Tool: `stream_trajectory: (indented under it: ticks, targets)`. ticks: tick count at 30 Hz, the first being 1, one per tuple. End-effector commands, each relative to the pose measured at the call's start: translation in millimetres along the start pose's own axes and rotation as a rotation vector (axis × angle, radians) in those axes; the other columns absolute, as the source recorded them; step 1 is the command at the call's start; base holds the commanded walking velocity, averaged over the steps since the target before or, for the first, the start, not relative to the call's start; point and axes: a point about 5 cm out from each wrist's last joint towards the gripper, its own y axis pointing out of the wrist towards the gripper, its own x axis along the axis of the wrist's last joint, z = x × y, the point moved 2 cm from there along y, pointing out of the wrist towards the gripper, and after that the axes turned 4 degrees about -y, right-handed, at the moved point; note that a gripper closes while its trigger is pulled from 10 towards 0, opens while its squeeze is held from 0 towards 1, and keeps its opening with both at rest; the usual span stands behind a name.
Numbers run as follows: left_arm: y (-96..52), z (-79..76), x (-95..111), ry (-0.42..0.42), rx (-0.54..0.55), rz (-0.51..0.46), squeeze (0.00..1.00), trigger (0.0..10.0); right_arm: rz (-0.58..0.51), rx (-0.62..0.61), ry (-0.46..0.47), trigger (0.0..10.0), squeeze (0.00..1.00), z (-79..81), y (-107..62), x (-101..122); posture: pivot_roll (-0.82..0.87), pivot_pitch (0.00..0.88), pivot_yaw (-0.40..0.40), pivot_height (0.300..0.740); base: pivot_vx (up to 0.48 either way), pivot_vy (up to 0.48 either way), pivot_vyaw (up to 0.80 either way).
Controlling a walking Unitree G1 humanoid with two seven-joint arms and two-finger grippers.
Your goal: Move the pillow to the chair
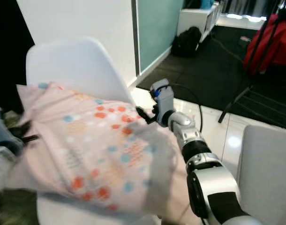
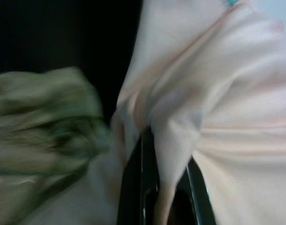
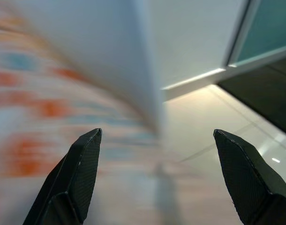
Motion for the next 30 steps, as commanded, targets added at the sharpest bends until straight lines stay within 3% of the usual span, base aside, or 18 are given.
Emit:
stream_trajectory:
  ticks: [1, 7, 10, 11, 13, 14, 15, 16, 18, 19, 20, 24, 25, 27, 28, 30]
  targets:
    - [-9.4, 30.0, 49.6, 0.017, 0.129, -0.156, 0.0, 0.0, 0.001, -0.002, 0.024, 10.0, 0.0, 2.5, 1.5, -1.8, -0.05, 0.073, -0.029, 0.453, 0.0, 0.0, 0.0]
    - [-19.2, 48.1, 64.0, 0.039, 0.227, -0.176, 0.0, 0.0, 0.006, 0.002, 0.025, 10.0, 0.0, 6.3, 3.4, -2.8, -0.05, 0.073, -0.029, 0.453, 0.0, 0.0, 0.0]
    - [-17.3, 42.1, 55.2, 0.016, 0.2, -0.134, 0.0, 0.0, 0.017, 0.004, 0.011, 10.0, 0.0, 7.9, 4.0, -4.2, -0.04, 0.072, -0.029, 0.453, 0.0, 0.0, 0.0]
    - [-15.0, 24.8, 45.1, 0.011, 0.118, -0.1, 0.0, 9.7, 0.023, 0.002, 0.006, 10.0, 0.0, 8.6, 4.2, -5.3, -0.05, 0.073, -0.026, 0.453, 0.0, 0.0, 0.0]
    - [-13.7, -23.9, 23.9, -0.007, -0.096, -0.052, 0.0, 10.0, 0.037, 0.016, 0.002, 10.0, 0.0, 12.0, 4.8, -8.6, -0.05, 0.073, -0.024, 0.453, 0.0, 0.0, 0.0]
    - [-13.7, -23.9, 23.9, -0.007, -0.096, -0.052, 0.0, 10.0, 0.037, 0.016, 0.002, 10.0, 0.0, 12.0, 4.8, -8.6, -0.05, 0.073, -0.024, 0.453, 0.0, 0.0, 0.0]
    - [-15.1, -40.7, 18.3, -0.013, -0.164, -0.043, 0.0, 10.0, 0.042, 0.026, 0.005, 10.0, 0.0, 13.9, 5.1, -9.8, -0.05, 0.074, -0.024, 0.453, 0.0, 0.0, 0.0]
    - [-15.1, -40.7, 18.3, -0.013, -0.164, -0.043, 0.0, 10.0, 0.042, 0.026, 0.005, 10.0, 0.0, 13.9, 5.1, -9.8, -0.05, 0.074, -0.024, 0.453, 0.0, 0.0, 0.0]
    - [-17.6, -73.6, 9.0, -0.024, -0.277, -0.021, 0.0, 10.0, 0.109, 0.208, -0.007, 10.0, 0.0, 34.6, 3.7, -24.3, -0.06, 0.074, -0.02, 0.453, 0.0, 0.0, 0.0]
    - [-18.2, -82.3, 6.9, -0.029, -0.303, -0.015, 0.0, 10.0, 0.145, 0.295, -0.012, 10.0, 0.0, 44.1, 1.7, -31.6, -0.06, 0.074, -0.02, 0.453, 0.0, 0.0, 0.0]
    - [-18.9, -94.5, 4.5, -0.03, -0.338, -0.006, 0.0, 10.0, 0.283, 0.398, 0.069, 10.0, 0.0, 54.1, -5.4, -52.0, -0.05, 0.075, -0.019, 0.453, 0.0, 0.0, 0.0]
    - [-19.7, -99.1, 3.8, -0.025, -0.353, 0.0, 0.0, 10.0, 0.369, 0.385, 0.132, 10.0, 0.0, 52.5, -9.6, -62.3, -0.06, 0.078, -0.018, 0.453, 0.0, 0.0, 0.0]
    - [-20.5, -101.8, 3.6, -0.023, -0.362, 0.003, 0.0, 10.0, 0.415, 0.313, 0.171, 10.0, 0.0, 44.0, -11.7, -66.6, -0.06, 0.078, -0.018, 0.453, 0.0, 0.0, 0.0]
    - [-20.5, -101.8, 3.6, -0.023, -0.362, 0.003, 0.0, 10.0, 0.415, 0.313, 0.171, 10.0, 0.0, 44.0, -11.7, -66.6, -0.06, 0.078, -0.018, 0.453, 0.0, 0.0, 0.0]
    - [-22.4, -105.3, 2.9, -0.009, -0.375, 0.012, 0.0, 10.0, 0.469, 0.199, 0.198, 10.0, 0.0, 21.1, -19.1, -68.4, -0.06, 0.083, -0.017, 0.453, 0.0, 0.0, 0.0]
    - [-22.9, -105.6, 2.6, -0.003, -0.377, 0.015, 0.0, 10.0, 0.476, 0.174, 0.194, 10.0, 0.0, 13.4, -21.8, -67.5, -0.06, 0.083, -0.017, 0.453, 0.0, 0.0, 0.0]
